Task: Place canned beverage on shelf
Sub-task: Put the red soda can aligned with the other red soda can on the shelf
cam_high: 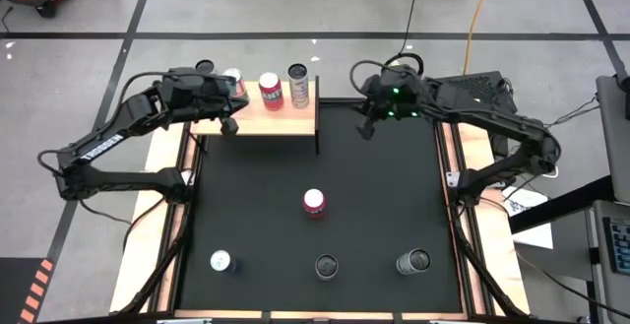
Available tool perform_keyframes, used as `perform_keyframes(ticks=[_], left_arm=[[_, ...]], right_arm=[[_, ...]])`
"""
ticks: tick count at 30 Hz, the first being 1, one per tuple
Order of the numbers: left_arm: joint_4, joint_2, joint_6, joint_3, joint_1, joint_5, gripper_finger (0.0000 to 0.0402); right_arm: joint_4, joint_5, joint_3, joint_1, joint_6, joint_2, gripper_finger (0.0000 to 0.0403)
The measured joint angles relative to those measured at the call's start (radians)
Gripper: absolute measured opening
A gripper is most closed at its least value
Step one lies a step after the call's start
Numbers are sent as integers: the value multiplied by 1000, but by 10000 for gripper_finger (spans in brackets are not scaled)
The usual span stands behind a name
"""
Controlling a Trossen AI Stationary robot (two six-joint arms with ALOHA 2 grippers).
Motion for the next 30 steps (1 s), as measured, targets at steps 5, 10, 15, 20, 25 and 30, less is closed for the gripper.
perform_keyframes(ticks=[5, 10, 15, 20, 25, 30], left_arm=[[-41, -23, -10, 0, 0, 3, 1], [-51, -28, -27, 0, 0, 31, 1], [-63, -27, -27, 0, 0, 35, 1], [-72, -27, -29, 0, 0, 37, 1], [-98, -27, -29, 0, 0, 37, 1], [-112, -27, -52, 0, 0, 37, 1]], right_arm=[[-67, -1, 0, 68, 73, -40, 34], [-113, 0, 0, 159, 109, -39, 99], [-176, 0, 0, 260, 192, -10, 170], [-224, 3, 0, 355, 265, 47, 231], [-226, 3, 0, 419, 340, 135, 272], [-218, 2, 0, 455, 342, 235, 287]])
